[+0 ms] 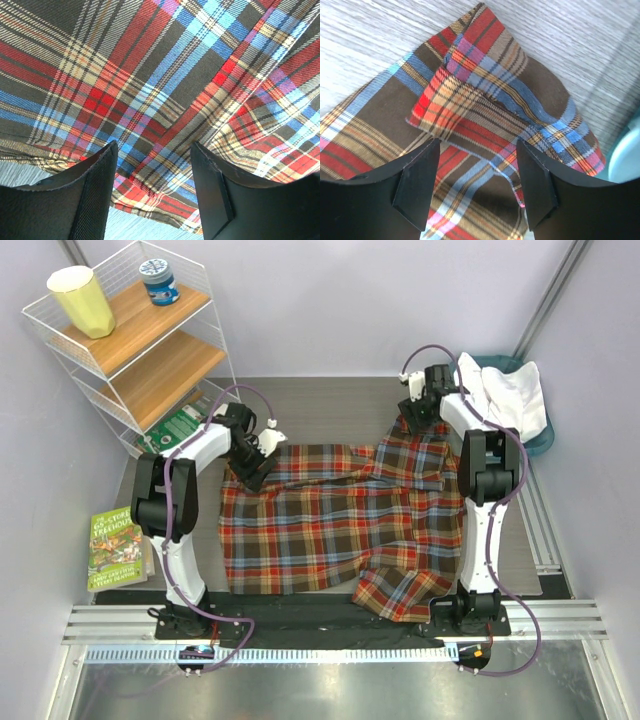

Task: Fold and stack the long sleeve shirts
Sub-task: Fold the shirt

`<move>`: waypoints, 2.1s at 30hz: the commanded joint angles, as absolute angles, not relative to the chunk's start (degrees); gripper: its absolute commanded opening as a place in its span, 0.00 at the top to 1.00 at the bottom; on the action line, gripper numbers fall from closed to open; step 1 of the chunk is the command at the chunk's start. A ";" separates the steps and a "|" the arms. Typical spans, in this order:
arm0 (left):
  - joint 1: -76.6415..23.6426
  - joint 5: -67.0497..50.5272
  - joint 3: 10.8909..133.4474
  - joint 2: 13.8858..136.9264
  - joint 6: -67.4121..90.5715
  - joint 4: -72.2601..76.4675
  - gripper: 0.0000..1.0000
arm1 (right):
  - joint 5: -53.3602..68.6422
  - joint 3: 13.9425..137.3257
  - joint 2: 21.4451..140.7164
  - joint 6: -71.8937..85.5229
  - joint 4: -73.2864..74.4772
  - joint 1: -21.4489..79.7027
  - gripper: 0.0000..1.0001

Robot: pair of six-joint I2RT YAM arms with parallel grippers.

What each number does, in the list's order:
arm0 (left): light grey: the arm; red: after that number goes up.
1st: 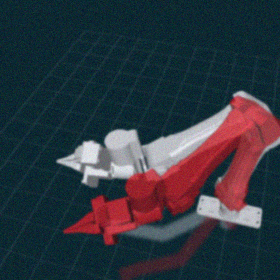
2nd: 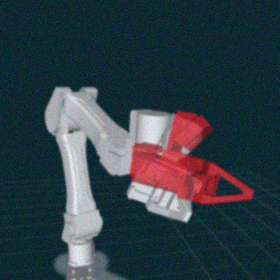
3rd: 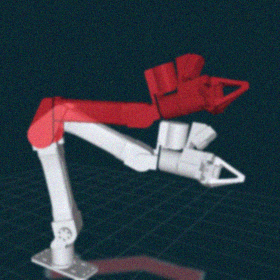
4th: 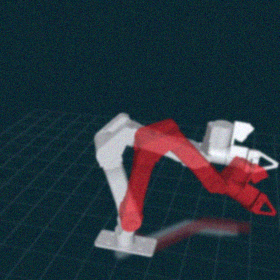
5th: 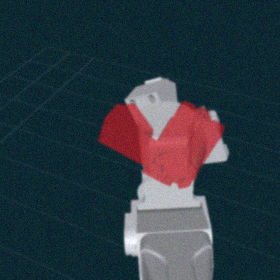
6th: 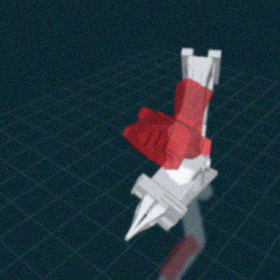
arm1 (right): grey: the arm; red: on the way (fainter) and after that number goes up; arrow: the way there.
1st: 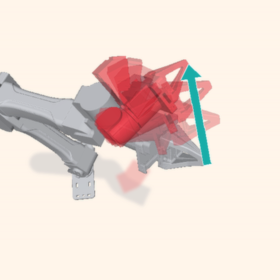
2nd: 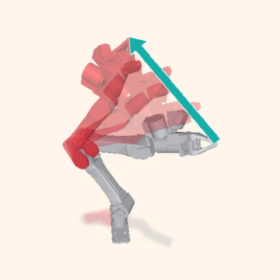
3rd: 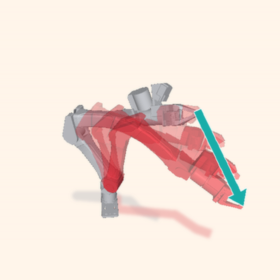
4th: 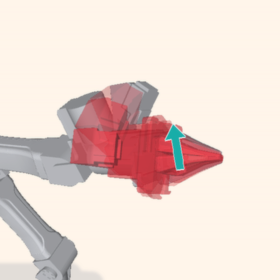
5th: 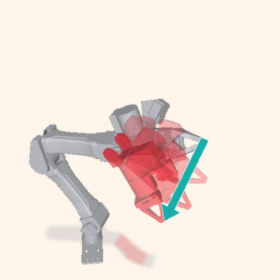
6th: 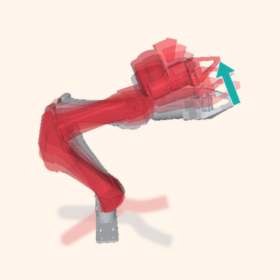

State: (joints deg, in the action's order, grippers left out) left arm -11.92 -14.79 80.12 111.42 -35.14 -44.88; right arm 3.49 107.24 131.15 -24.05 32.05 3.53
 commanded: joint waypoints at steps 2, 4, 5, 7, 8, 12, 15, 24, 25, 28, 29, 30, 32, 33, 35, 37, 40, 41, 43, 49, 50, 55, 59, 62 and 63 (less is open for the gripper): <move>-11.69 -16.44 80.51 109.34 -35.59 -45.79 0.39 | 3.60 110.47 133.77 -25.14 30.59 3.34 0.33; -11.69 -16.35 80.60 109.60 -35.68 -45.97 0.39 | 4.22 111.26 134.91 -24.79 31.20 3.17 0.37; -11.69 -16.26 80.60 109.51 -35.68 -45.88 0.39 | 4.31 111.97 135.26 -24.61 31.38 3.08 0.49; -11.60 -16.26 80.51 109.51 -35.68 -45.79 0.39 | 5.35 112.32 135.09 -24.43 31.99 2.99 0.60; -11.69 -16.26 80.51 109.51 -35.68 -45.88 0.39 | 5.54 112.24 134.74 -24.35 32.08 2.90 0.65; -11.69 -16.26 80.77 109.69 -35.77 -46.23 0.39 | 6.24 112.32 132.28 -24.52 32.34 2.90 0.75; -11.69 -16.17 81.12 109.60 -35.68 -46.23 0.39 | 5.80 113.29 130.43 -24.61 32.43 2.99 0.82; -11.25 -16.96 81.91 109.51 -34.28 -45.35 0.31 | 5.79 117.51 127.28 -24.26 33.57 2.90 0.99; -10.90 -17.57 82.18 109.08 -34.10 -45.26 0.25 | 6.93 117.60 126.40 -23.82 34.18 2.90 0.99; -10.11 -20.73 83.58 106.27 -32.52 -44.91 0.08 | 11.15 116.20 121.32 -22.59 36.73 3.25 0.99; -10.02 -21.44 83.93 105.13 -32.17 -44.56 0.06 | 11.95 114.97 119.90 -22.24 37.43 3.43 0.99; -10.02 -22.14 83.94 102.33 -31.47 -43.17 0.03 | 12.91 114.09 118.49 -22.24 38.75 3.69 0.99; -10.02 -24.25 82.89 98.72 -31.20 -40.97 0.00 | 15.11 111.64 113.57 -22.15 39.98 4.30 0.99; -10.02 -24.69 82.10 94.79 -30.68 -39.39 0.00 | 15.64 110.66 111.73 -22.24 41.30 4.57 0.99; -10.02 -27.41 79.21 90.02 -30.32 -33.33 0.00 | 17.57 108.73 107.24 -22.32 42.79 5.18 0.99; -10.19 -29.69 76.92 83.28 -30.76 -27.20 0.00 | 19.76 107.06 104.69 -22.24 45.34 5.71 0.99; -10.20 -38.99 72.17 75.80 -34.52 -21.99 0.00 | 21.18 104.69 99.94 -23.20 49.21 6.85 0.99; -10.37 -44.33 70.33 74.11 -38.80 -21.02 0.00 | 22.49 104.16 98.02 -23.29 50.18 7.29 0.99; -11.94 -48.68 68.91 71.47 -42.78 -20.48 0.00 | 23.64 102.14 95.72 -22.77 52.29 8.17 0.99; -31.79 -32.98 61.89 66.98 -57.10 -10.92 0.00 | 31.01 94.23 85.97 -18.90 54.40 9.75 0.99; -36.69 -29.39 59.61 66.19 -61.22 -2.55 0.00 | 33.11 93.26 85.00 -18.46 55.01 9.93 0.99; -48.68 -25.75 52.04 68.46 -76.44 7.38 0.00 | 36.73 87.12 79.63 -16.17 55.28 10.55 0.99; -56.67 -22.95 49.75 73.99 -87.35 14.49 0.00 | 38.14 84.12 77.87 -16.35 55.72 10.81 0.99; -59.49 -20.66 50.10 80.14 -92.45 22.04 0.00 | 38.76 82.18 76.64 -16.61 55.72 10.90 0.99; -59.94 -19.96 50.88 82.85 -93.85 22.84 0.00 | 39.11 81.74 76.47 -16.70 55.90 10.90 0.99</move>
